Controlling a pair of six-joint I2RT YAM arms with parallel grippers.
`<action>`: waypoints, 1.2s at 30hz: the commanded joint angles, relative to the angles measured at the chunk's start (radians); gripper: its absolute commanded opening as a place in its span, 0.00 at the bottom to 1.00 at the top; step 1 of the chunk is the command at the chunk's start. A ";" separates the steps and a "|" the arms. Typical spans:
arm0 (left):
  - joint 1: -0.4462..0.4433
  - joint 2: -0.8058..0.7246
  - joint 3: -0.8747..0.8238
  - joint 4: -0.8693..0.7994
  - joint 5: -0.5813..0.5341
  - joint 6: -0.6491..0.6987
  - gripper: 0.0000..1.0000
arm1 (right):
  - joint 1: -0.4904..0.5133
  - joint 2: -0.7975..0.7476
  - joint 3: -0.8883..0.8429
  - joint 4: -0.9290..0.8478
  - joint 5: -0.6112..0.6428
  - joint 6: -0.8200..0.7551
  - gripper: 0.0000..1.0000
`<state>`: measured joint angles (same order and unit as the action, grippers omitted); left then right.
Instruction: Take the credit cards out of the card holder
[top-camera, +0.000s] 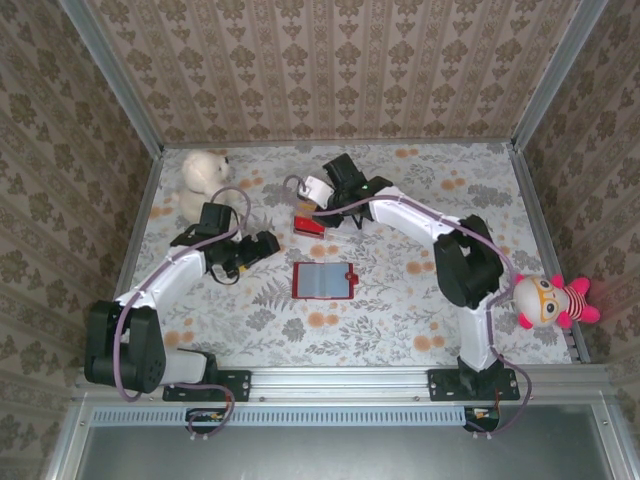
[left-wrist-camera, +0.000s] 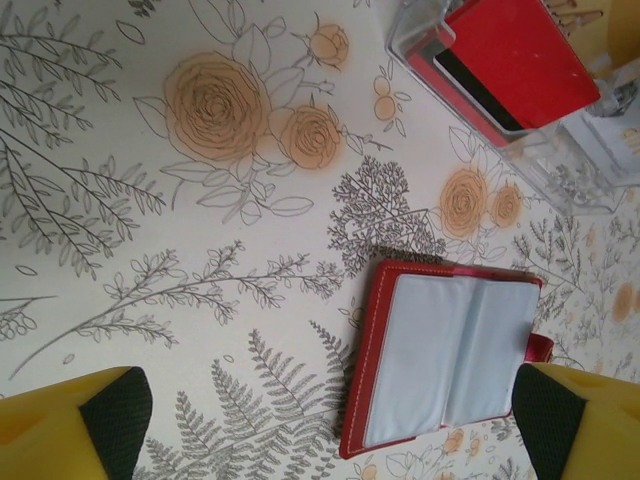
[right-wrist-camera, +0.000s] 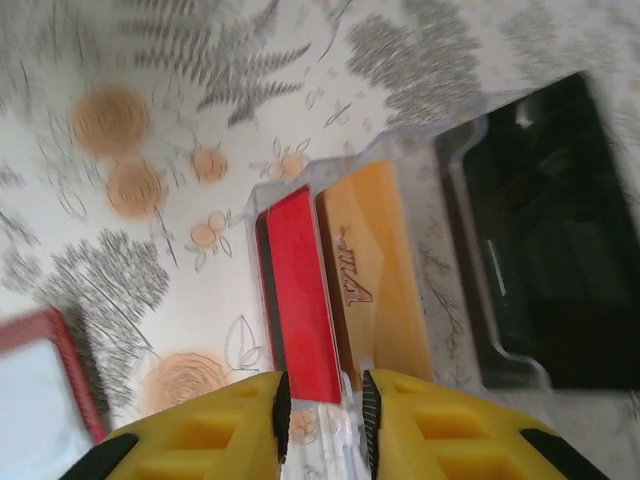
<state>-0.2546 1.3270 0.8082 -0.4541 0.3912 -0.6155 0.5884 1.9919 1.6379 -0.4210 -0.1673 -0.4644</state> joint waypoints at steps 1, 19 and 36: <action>-0.027 0.013 0.043 -0.047 -0.022 0.033 0.92 | 0.012 -0.145 -0.066 0.045 0.034 0.270 0.31; -0.320 0.189 0.113 -0.009 -0.050 -0.116 0.38 | 0.120 -0.360 -0.485 -0.007 0.083 1.151 0.35; -0.389 0.382 0.166 -0.018 -0.114 -0.124 0.34 | 0.164 -0.317 -0.619 0.016 0.043 1.285 0.35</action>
<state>-0.6338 1.6867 0.9470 -0.4728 0.2726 -0.7303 0.7509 1.6535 1.0279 -0.3988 -0.1169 0.7937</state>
